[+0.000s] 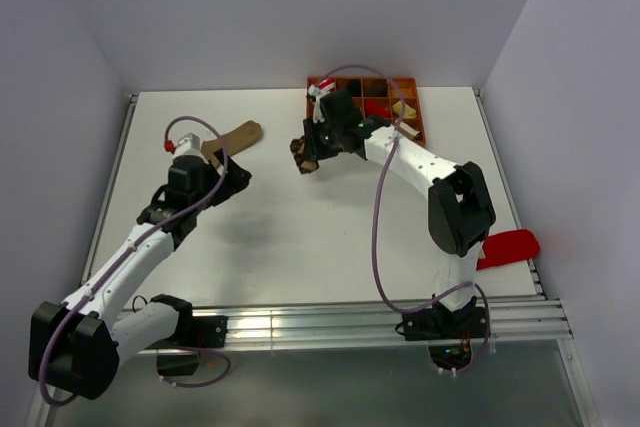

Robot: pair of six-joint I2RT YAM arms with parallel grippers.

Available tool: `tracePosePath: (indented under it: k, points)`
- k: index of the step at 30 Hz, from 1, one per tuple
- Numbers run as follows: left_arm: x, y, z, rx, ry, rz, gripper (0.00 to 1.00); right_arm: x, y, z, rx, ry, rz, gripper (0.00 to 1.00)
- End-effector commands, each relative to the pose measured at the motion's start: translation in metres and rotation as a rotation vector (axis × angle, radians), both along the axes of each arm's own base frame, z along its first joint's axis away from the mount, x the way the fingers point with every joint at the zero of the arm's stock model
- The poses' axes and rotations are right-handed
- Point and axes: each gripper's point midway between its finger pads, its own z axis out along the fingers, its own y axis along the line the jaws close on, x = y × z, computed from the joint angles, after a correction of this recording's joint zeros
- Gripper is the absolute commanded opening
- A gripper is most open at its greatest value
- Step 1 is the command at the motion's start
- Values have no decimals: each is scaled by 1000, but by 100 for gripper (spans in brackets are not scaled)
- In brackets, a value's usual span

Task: Roll the socks
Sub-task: Pick up the sock at the center of the board, then place the sock in the storage box.

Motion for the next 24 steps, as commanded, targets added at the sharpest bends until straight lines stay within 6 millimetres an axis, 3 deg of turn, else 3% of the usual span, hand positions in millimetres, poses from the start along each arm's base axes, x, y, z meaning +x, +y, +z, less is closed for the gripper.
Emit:
tracePosePath:
  k: [1,2,3,4,5,6,8,9,10,12,13,19,24]
  points:
    - [-3,18,14,-65,20,-96,93,40,-28,28,-109,-141,30,0]
    - [-3,23,15,-85,23,-99,93,50,-40,29,-118,-142,18,0]
    - [-3,30,15,-98,22,-102,93,61,-40,44,-95,-169,31,0]
    - [-1,47,17,-114,20,-70,93,69,-44,39,-102,-165,45,0]
    - [-4,47,20,-117,12,-102,93,79,-56,41,-93,-157,32,0]
    - [-2,58,22,-113,5,-86,93,86,-53,55,-53,-180,68,0]
    - [-3,75,23,-86,-6,-77,93,102,-64,47,-38,-168,85,0]
    - [-2,83,22,-74,-9,-54,93,106,-59,59,12,-183,121,0]
    - [-2,84,24,-64,-22,-52,93,111,-59,50,29,-164,144,0]
    - [-2,84,23,-62,-49,-59,93,121,-67,55,65,-166,162,0]
    - [-3,85,20,-62,-46,-55,93,119,-64,47,94,-140,206,0]
    - [-2,93,14,-60,-26,-44,93,114,-50,38,198,-125,364,0]
    - [-3,97,11,-67,-15,-35,92,129,-49,13,184,-122,341,0]
